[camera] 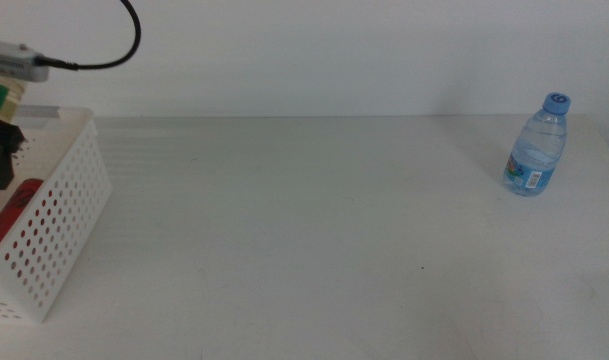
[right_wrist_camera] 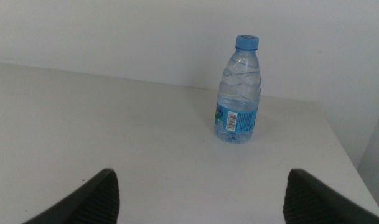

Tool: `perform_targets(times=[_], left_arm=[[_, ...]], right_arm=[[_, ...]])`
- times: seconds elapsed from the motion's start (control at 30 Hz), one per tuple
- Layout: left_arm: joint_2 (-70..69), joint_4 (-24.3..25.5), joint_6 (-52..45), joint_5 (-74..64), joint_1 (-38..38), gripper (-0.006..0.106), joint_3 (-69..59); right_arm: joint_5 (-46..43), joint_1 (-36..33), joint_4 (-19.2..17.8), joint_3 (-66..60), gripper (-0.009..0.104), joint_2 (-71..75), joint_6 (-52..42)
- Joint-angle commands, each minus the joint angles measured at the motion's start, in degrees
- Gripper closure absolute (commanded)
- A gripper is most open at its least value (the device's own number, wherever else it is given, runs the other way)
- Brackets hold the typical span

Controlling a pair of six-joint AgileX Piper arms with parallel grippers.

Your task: Use arms to grab the bottles and put them into the dustbin to the left of the table.

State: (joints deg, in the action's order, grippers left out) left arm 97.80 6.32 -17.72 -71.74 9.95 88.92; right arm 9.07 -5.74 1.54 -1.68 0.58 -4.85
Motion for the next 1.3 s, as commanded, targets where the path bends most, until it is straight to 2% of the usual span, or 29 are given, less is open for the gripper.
perform_targets(times=[0.0, 0.27, 0.57, 0.97, 1.1, 1.27], left_arm=[[-2.2, 0.5, -0.5, -1.5, 0.0, 0.105, 2.3], [0.4, -0.2, -0.5, -1.3, 0.9, 0.105, 2.3], [3.1, -12.3, -5.9, -1.2, 7.4, 0.105, 2.3], [7.0, -10.0, -6.0, -0.9, 7.5, 0.104, 2.3], [7.0, -8.4, -5.6, -0.9, 7.5, 0.091, 2.3], [7.0, -8.1, -5.7, 1.0, 7.3, 0.048, 2.3]], right_arm=[[-4.6, 0.3, -0.6, 0.5, 0.025, 1.5, -0.5], [-4.6, 0.3, -0.6, 0.5, 0.025, 1.5, -0.5], [-4.6, 0.3, -0.6, 0.5, 0.025, 1.5, -0.5], [-4.6, 0.3, -0.6, 0.5, 0.025, 1.5, -0.5], [-4.6, 0.3, -0.6, 0.5, 0.025, 1.5, -0.5], [-4.6, 0.3, -0.6, 0.5, 0.025, 1.5, -0.5]])
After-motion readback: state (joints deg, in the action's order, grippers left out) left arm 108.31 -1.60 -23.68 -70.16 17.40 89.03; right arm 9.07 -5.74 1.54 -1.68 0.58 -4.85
